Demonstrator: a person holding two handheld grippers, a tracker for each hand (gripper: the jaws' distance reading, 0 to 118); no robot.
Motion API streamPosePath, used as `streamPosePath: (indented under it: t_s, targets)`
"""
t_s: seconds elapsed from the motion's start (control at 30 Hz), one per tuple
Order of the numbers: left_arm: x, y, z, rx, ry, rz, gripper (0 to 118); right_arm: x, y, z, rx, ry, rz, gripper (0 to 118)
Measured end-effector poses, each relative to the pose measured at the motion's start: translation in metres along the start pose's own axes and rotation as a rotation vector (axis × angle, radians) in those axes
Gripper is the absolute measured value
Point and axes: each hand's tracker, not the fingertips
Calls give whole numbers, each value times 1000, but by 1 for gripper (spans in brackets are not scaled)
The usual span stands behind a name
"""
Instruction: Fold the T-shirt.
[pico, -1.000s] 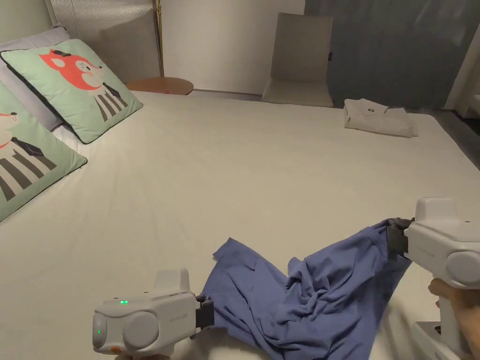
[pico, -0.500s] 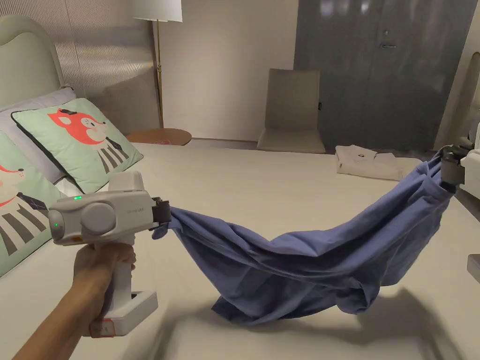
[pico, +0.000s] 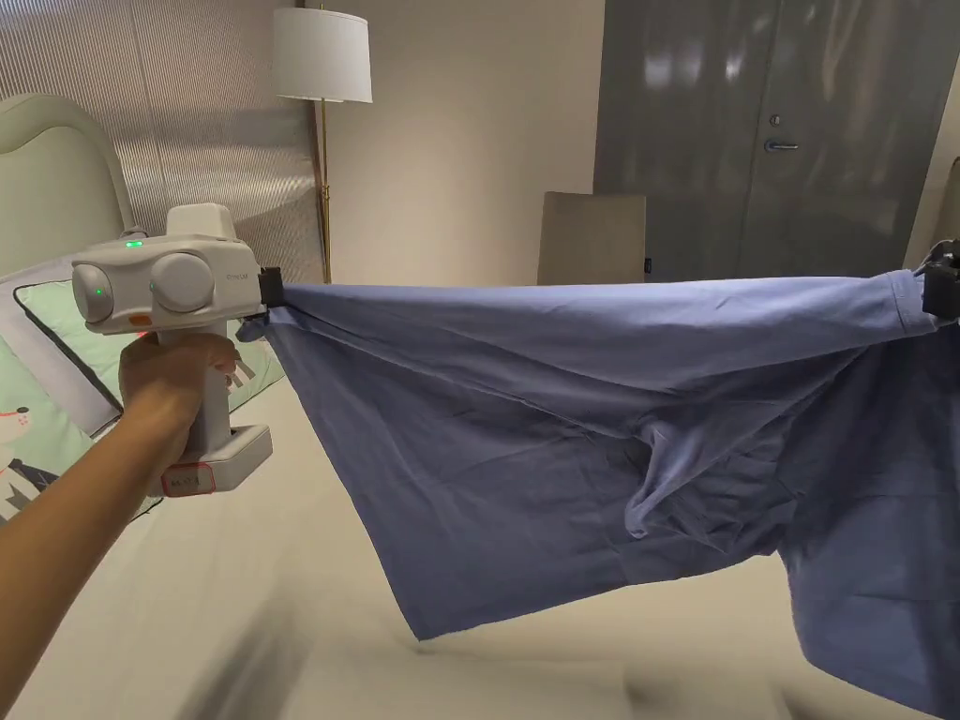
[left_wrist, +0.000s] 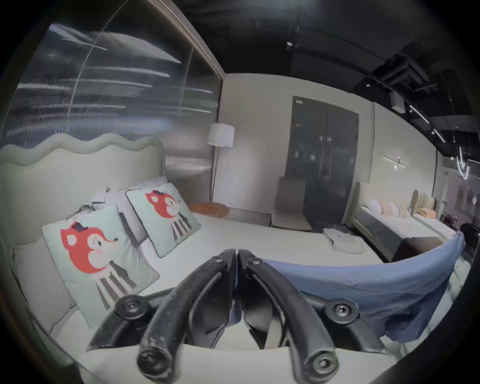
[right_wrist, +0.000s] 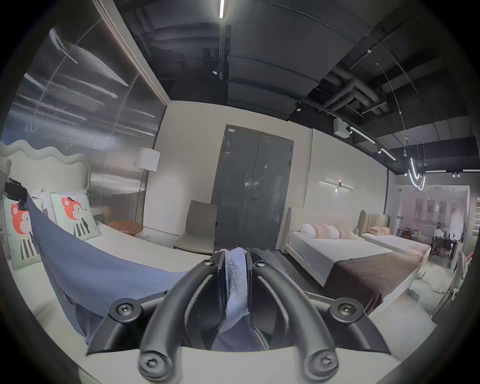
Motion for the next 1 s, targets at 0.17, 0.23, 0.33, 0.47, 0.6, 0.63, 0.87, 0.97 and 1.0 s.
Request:
streamPosePath:
  t_s: [0.17,0.23,0.33,0.47,0.6,0.63,0.87,0.97,1.0]
  targets:
    - [6,9,-26,78,34,-7,1,-20,-8,-19,38,-19,-9,16]
    - [6,3,-36,98,42,-11,1,-28,-19,-27,45,-34,6,16]
    - [6,-14,-50,109,64,-47,1,-40,-42,-40,32,-44,38,16]
    - [1,-54,-63,108,83,-105,1,-51,-78,-50,-36,-33,46,16]
    - [-8,-99,-64,42,92,-128,1,-57,-125,-56,-114,-15,44,16]
    - [-11,-113,-63,28,97,-144,1,-59,-136,-54,-141,-13,44,16]
    - [-34,-207,-20,-91,117,-171,1,-71,-213,3,-276,10,37,16]
    - [-47,-244,12,-135,119,-163,1,-69,-246,34,-329,17,-7,16]
    - [-51,-256,24,-152,124,-160,1,-68,-255,47,-342,24,-19,16]
